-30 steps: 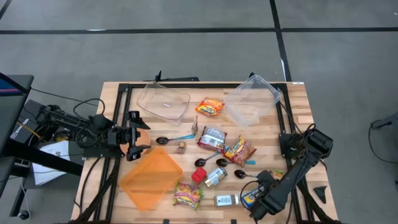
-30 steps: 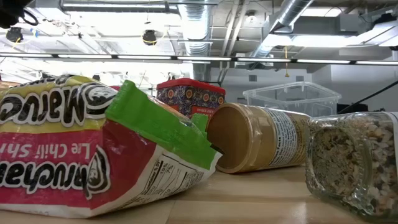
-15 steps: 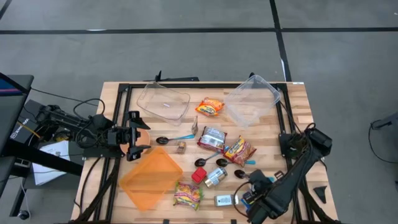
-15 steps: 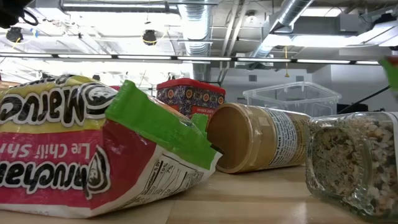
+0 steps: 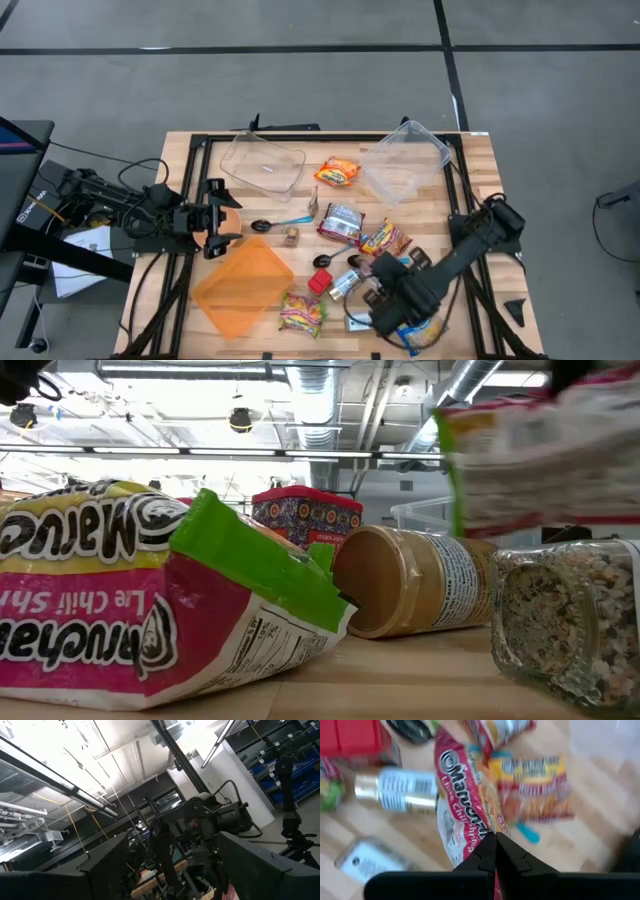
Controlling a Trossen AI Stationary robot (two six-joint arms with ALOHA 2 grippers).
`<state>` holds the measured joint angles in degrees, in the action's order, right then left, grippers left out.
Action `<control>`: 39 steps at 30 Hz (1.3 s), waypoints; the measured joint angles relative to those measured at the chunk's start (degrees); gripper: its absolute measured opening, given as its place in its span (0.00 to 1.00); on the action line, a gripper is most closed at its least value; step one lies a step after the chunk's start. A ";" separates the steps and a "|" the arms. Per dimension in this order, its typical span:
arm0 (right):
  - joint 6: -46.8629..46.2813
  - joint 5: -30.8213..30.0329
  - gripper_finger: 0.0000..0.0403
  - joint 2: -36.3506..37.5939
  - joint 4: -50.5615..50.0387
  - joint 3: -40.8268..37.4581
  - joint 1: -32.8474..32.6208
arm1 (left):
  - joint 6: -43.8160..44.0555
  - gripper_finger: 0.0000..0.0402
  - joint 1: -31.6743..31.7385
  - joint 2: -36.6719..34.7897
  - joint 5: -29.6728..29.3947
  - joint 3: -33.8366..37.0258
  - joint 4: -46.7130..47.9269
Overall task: Pick & Place Food Item
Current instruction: Put the green noodle pack into the right transparent bin
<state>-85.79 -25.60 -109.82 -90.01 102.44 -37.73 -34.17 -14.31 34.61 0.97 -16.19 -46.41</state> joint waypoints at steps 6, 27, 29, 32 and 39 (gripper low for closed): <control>10.80 -6.14 0.00 0.00 0.00 3.95 5.74 | 0.00 0.74 0.00 0.00 0.00 0.00 0.00; 39.05 -21.25 0.00 -0.02 0.01 24.06 23.50 | 0.15 0.74 0.00 0.00 -0.02 0.00 1.51; 40.22 -21.78 0.00 -0.02 -0.01 24.40 24.65 | 0.15 0.74 0.00 0.00 -0.02 0.00 1.64; 41.41 -22.73 0.00 -0.02 -0.01 24.46 26.38 | 0.44 0.74 0.00 0.00 -0.02 0.00 1.70; 44.29 -23.78 0.00 -0.02 -0.01 24.47 30.70 | 0.59 0.74 0.00 0.00 -0.02 0.00 2.05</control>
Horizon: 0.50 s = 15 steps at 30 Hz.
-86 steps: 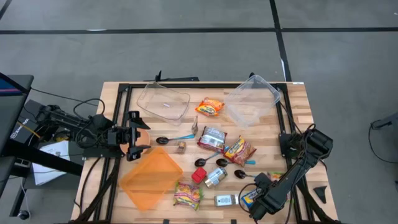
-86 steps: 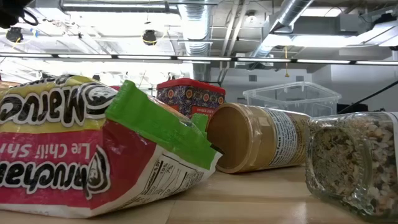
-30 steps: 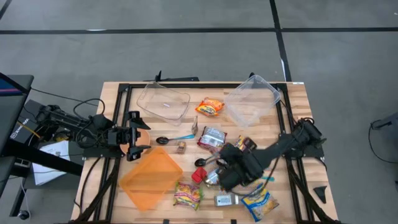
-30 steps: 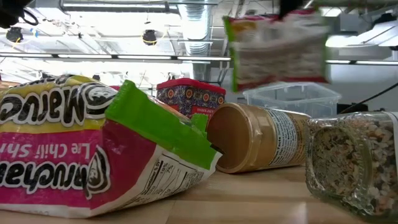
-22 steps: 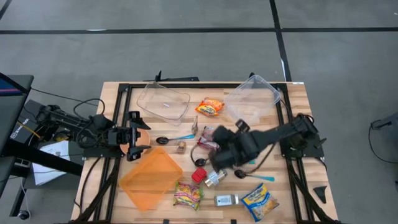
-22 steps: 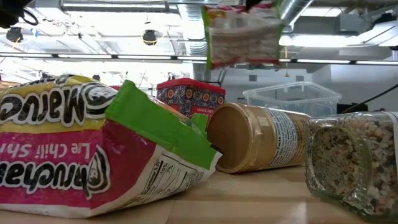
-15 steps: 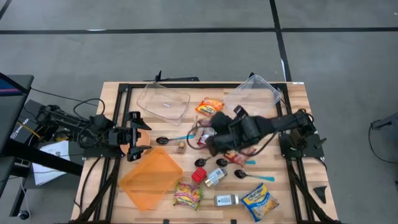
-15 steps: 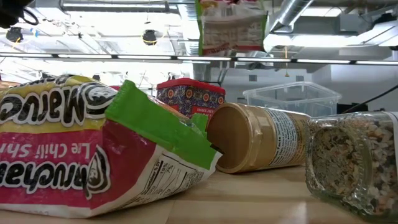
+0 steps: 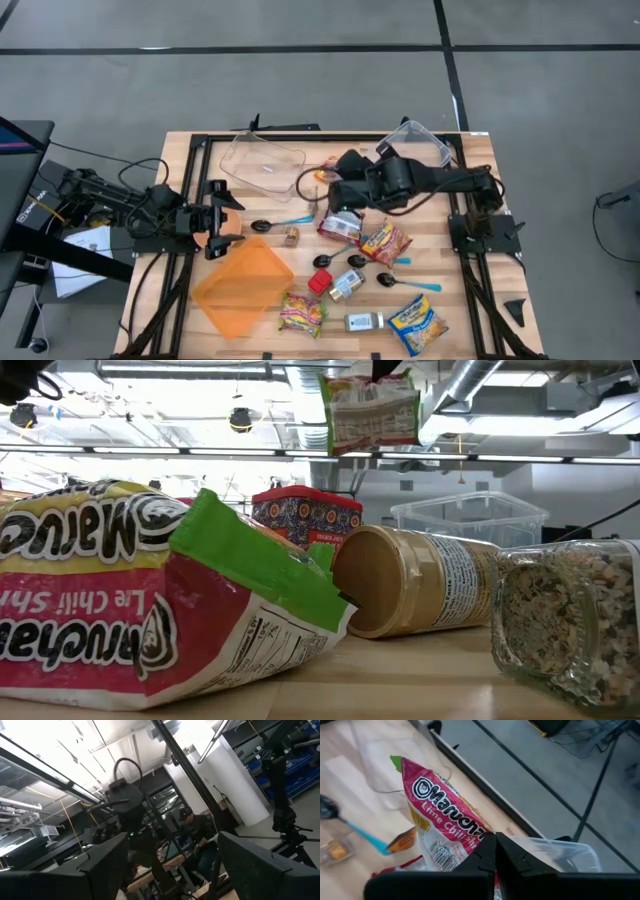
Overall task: Pick & Place Food Item
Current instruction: Put the green noodle pack into the right transparent bin
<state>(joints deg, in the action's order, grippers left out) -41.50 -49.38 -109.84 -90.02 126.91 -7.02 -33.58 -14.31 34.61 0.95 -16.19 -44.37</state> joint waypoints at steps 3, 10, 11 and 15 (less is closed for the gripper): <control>1.21 -0.20 0.00 0.00 0.00 0.00 1.71 | 0.02 0.74 0.00 0.00 0.00 0.00 0.58; 4.45 -0.22 0.00 0.00 0.00 0.00 5.11 | 0.04 0.74 0.00 0.00 0.00 0.00 1.56; 5.18 -0.20 0.00 0.00 0.00 0.00 5.58 | 0.04 0.74 0.00 0.00 -0.02 0.00 1.90; 6.87 -0.05 0.00 1.05 0.05 -0.43 7.50 | 0.04 0.74 0.00 0.00 0.00 0.00 2.36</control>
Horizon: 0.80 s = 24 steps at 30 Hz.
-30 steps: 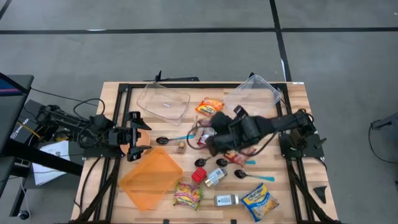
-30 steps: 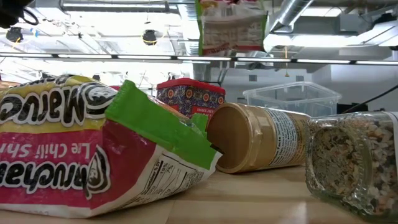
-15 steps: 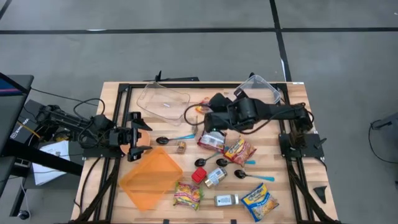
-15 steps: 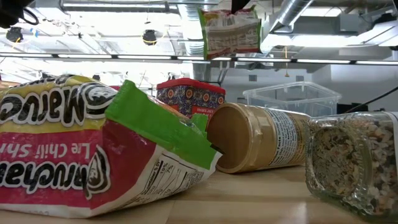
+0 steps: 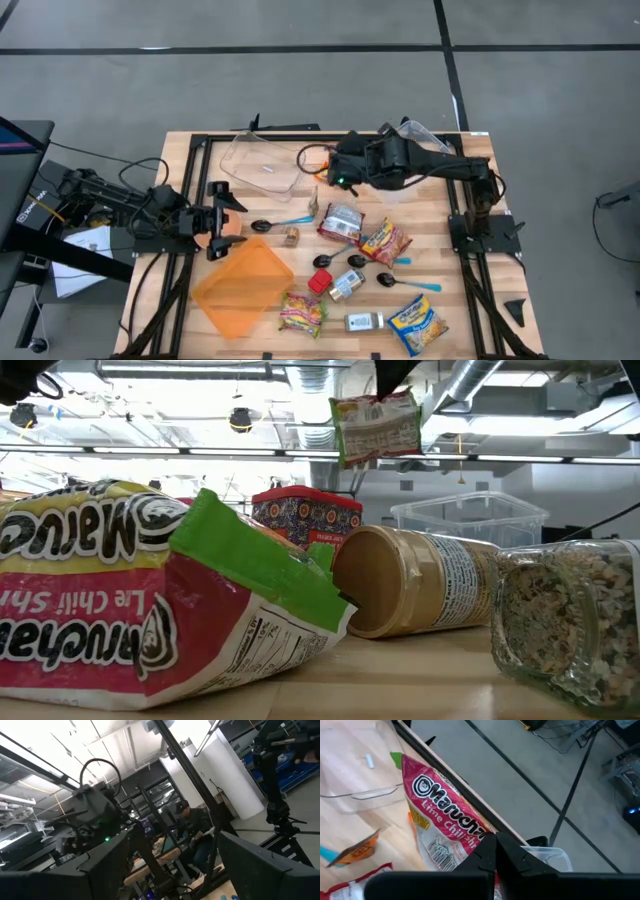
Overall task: Pick & Place Food Item
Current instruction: Put the green noodle pack into the right transparent bin
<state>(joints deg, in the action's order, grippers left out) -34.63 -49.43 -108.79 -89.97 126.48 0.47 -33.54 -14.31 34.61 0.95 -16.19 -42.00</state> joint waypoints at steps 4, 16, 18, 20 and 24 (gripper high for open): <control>0.23 -0.07 0.00 2.85 -0.07 -1.35 1.86 | 0.85 0.74 0.00 0.01 -0.02 0.00 0.07; -3.34 0.02 0.00 15.03 0.00 -8.48 4.48 | 1.03 0.74 0.00 0.00 -0.02 0.00 0.07; -5.06 0.02 0.00 17.84 -0.03 -11.88 4.59 | 1.03 0.74 0.01 0.00 -0.02 0.00 0.07; -7.16 -0.04 0.00 20.60 -0.06 -15.99 4.59 | 1.03 0.74 0.00 0.00 -0.02 0.00 0.07; -12.45 -0.04 0.00 26.30 -0.03 -25.39 4.59 | 1.03 0.74 0.01 0.00 -0.02 0.00 0.07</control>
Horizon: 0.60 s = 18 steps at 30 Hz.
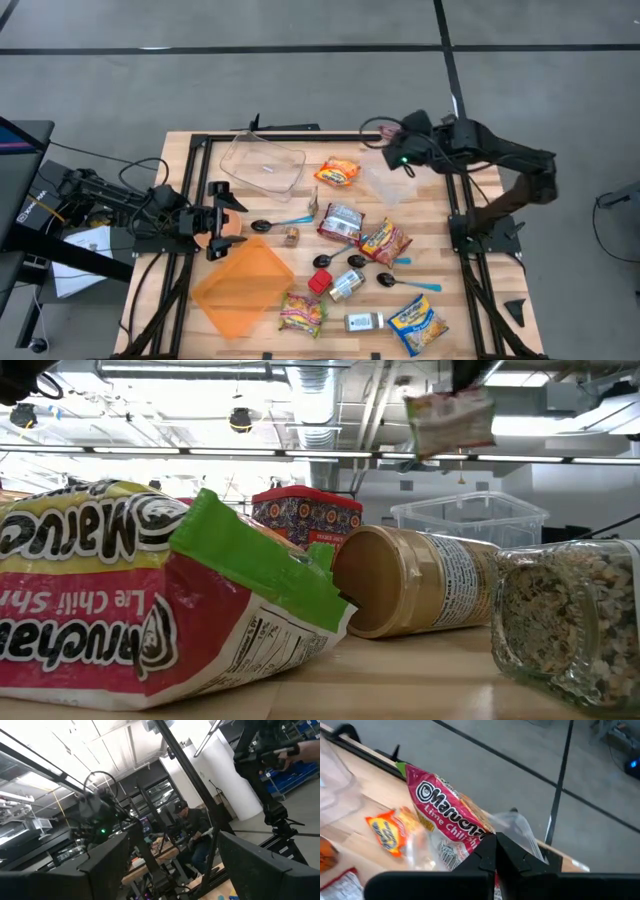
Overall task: Pick & Place Food Item
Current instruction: Put the green noodle pack into the right transparent bin
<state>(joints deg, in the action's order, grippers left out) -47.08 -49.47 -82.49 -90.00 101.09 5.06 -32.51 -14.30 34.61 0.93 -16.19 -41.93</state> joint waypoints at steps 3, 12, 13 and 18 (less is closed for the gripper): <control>-4.61 0.04 0.00 3.98 0.01 -7.29 0.00 | 0.00 0.74 0.01 0.00 0.00 0.00 0.00; -15.08 -0.15 0.00 10.28 0.25 -24.77 0.00 | 0.00 0.74 0.00 0.00 0.00 0.00 -0.08; -16.02 -0.40 0.00 10.47 0.36 -25.82 0.00 | 0.00 0.74 0.00 0.00 0.00 0.00 -0.10; -17.95 -2.82 0.00 10.41 1.05 -27.75 -0.02 | -0.04 0.74 0.00 0.00 0.00 0.00 -0.29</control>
<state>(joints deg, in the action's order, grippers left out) -65.03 -52.29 -72.08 -88.96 73.34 5.04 -32.56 -14.29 34.61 0.93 -16.19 -42.23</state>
